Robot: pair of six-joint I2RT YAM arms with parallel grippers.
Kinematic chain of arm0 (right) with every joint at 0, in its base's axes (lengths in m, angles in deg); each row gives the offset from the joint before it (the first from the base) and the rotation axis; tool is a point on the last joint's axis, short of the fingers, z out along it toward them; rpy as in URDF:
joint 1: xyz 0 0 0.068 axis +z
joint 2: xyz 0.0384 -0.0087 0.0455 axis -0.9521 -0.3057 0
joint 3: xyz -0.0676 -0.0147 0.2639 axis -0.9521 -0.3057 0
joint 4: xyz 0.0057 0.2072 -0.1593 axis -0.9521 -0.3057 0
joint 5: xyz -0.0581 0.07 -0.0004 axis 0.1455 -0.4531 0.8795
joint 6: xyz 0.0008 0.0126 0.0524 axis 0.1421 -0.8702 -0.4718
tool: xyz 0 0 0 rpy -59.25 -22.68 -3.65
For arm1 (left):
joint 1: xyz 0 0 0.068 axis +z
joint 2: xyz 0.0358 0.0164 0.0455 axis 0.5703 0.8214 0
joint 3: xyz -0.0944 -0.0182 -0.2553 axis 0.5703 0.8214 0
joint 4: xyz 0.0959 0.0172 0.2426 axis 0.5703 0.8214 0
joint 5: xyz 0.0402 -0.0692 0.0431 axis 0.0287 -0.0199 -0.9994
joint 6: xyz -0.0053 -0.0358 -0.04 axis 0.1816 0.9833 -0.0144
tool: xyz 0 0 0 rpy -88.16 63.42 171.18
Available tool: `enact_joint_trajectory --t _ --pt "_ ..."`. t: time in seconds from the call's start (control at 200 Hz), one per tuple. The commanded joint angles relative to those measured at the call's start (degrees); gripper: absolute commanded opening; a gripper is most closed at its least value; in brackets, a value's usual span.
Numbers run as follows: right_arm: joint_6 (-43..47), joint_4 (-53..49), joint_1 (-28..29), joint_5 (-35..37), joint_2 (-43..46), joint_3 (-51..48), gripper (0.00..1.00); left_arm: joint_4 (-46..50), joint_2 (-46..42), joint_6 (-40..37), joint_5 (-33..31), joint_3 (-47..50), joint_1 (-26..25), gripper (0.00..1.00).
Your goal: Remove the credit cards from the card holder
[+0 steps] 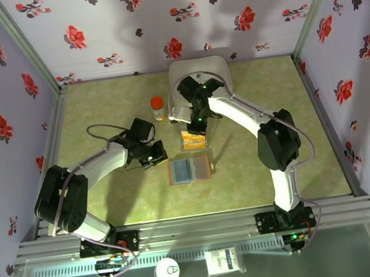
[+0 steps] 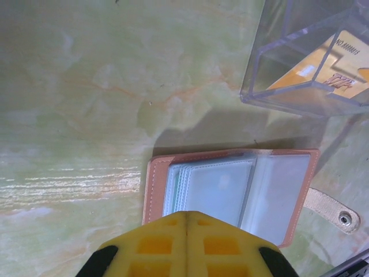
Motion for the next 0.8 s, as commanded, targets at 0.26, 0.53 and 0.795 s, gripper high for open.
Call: enact_joint_trajectory --t 0.26,0.53,0.795 --pt "5.7 -3.2 -3.1 -4.6 -4.9 6.0 0.0 0.5 1.9 -1.7 0.3 -2.2 0.6 0.0" --pt "7.9 -4.4 -4.5 -6.1 -7.5 7.1 0.0 0.7 2.5 -1.6 0.4 -3.0 0.9 0.0" --pt "8.3 -5.5 -5.2 -7.1 -9.4 6.5 0.0 0.8 2.3 -1.5 0.4 -2.5 1.0 0.0"
